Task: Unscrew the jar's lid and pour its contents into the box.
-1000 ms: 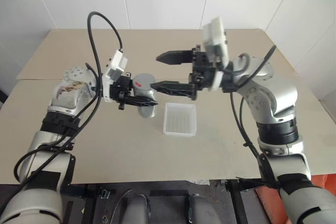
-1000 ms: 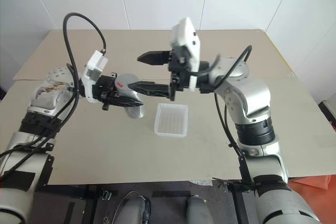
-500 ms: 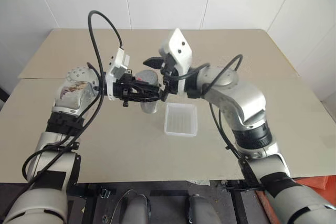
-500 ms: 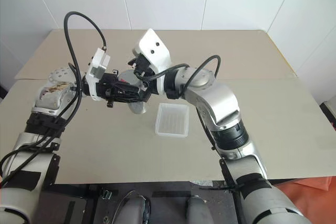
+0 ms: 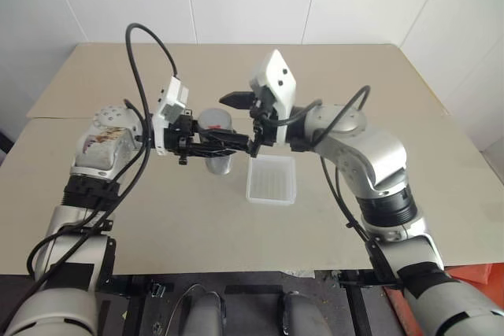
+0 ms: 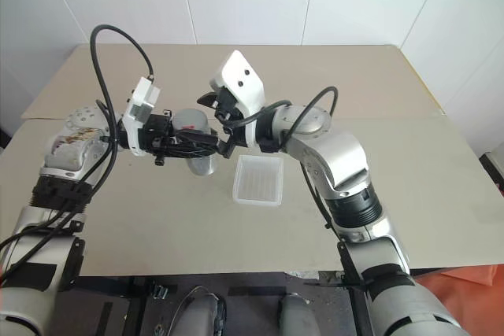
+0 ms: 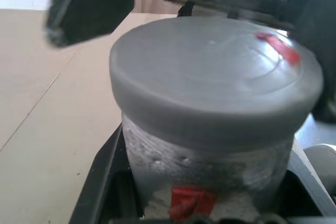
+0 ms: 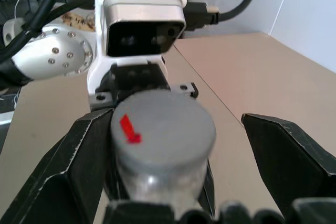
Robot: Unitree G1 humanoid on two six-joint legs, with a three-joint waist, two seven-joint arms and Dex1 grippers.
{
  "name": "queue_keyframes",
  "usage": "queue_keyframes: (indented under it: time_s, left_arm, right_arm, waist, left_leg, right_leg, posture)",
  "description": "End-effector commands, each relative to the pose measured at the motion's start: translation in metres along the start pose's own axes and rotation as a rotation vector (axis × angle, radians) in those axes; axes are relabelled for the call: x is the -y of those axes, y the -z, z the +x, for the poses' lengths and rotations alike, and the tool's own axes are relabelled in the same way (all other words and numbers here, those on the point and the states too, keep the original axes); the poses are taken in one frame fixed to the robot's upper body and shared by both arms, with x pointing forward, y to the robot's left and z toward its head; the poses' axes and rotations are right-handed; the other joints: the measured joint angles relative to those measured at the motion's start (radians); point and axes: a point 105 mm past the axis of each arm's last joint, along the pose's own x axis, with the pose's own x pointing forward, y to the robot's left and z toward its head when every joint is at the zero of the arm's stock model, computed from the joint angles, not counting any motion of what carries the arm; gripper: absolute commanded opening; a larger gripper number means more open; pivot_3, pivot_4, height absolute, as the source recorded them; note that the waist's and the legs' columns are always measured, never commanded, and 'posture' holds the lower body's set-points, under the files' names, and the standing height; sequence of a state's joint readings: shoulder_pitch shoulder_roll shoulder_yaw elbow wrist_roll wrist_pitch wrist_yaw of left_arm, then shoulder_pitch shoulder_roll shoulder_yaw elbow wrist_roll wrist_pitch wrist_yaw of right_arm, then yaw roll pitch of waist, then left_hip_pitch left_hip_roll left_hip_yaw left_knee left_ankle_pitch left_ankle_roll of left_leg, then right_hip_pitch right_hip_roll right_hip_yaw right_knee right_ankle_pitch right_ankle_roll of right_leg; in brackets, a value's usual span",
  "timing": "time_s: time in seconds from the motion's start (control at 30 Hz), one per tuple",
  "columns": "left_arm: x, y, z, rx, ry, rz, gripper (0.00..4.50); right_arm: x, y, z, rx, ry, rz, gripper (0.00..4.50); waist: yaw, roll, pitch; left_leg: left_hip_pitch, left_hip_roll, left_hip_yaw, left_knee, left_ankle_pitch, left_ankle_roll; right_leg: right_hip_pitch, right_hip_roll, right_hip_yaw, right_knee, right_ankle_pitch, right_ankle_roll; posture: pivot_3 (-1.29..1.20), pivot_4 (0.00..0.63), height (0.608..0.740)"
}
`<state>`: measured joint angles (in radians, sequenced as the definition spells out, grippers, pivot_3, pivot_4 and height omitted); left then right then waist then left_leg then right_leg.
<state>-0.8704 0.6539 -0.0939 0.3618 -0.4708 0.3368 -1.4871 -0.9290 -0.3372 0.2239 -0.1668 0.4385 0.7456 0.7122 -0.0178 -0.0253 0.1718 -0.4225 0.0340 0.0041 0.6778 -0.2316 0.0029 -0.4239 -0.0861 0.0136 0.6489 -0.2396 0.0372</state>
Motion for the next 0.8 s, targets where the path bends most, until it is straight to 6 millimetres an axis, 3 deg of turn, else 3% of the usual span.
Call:
queue_keyframes:
  time_s: [0.03,0.3,0.5,0.63,0.8]
  left_arm:
    - [0.009,-0.018,-0.010,0.022,0.042,0.082,1.95]
    - [0.014,-0.016,-0.013,0.017,0.045,0.081,1.95]
    - [0.009,-0.013,-0.011,0.014,0.022,0.082,1.95]
    - [0.001,-0.009,-0.002,0.015,-0.001,0.087,1.95]
    - [-0.004,-0.011,0.010,0.042,0.004,0.092,1.95]
  right_arm:
    - [0.043,-0.003,-0.034,0.005,0.204,-0.025,4.41]
    - [0.045,-0.003,-0.055,0.009,0.202,-0.042,4.41]
    - [0.030,-0.008,-0.061,0.023,0.123,-0.056,4.41]
    - [0.007,-0.033,-0.053,0.093,0.002,-0.076,4.41]
    - [-0.011,-0.045,-0.030,0.094,-0.058,-0.093,4.41]
  waist:
    - [-0.001,0.000,0.000]
    - [0.004,0.000,0.000]
    - [-0.002,0.000,0.000]
    - [0.001,0.000,0.000]
    - [0.001,0.000,0.000]
  left_leg:
    - [0.000,0.000,0.000,0.000,0.000,0.000]
    - [0.000,0.000,0.000,0.000,0.000,0.000]
    - [0.000,0.000,0.000,0.000,0.000,0.000]
    - [0.000,0.000,0.000,0.000,0.000,0.000]
    - [0.000,0.000,0.000,0.000,0.000,0.000]
  right_leg:
    - [0.000,0.000,0.000,0.000,0.000,0.000]
    - [0.000,0.000,0.000,-0.001,0.000,0.000]
    - [0.000,0.000,0.000,-0.001,0.000,0.000]
    - [0.000,0.000,0.000,-0.001,0.000,0.000]
    - [0.000,0.000,0.000,0.000,0.000,0.000]
  posture:
    - [0.00,0.150,0.740]
    - [0.00,0.150,0.740]
    - [0.00,0.150,0.740]
    - [0.00,0.150,0.740]
    - [0.00,0.150,0.740]
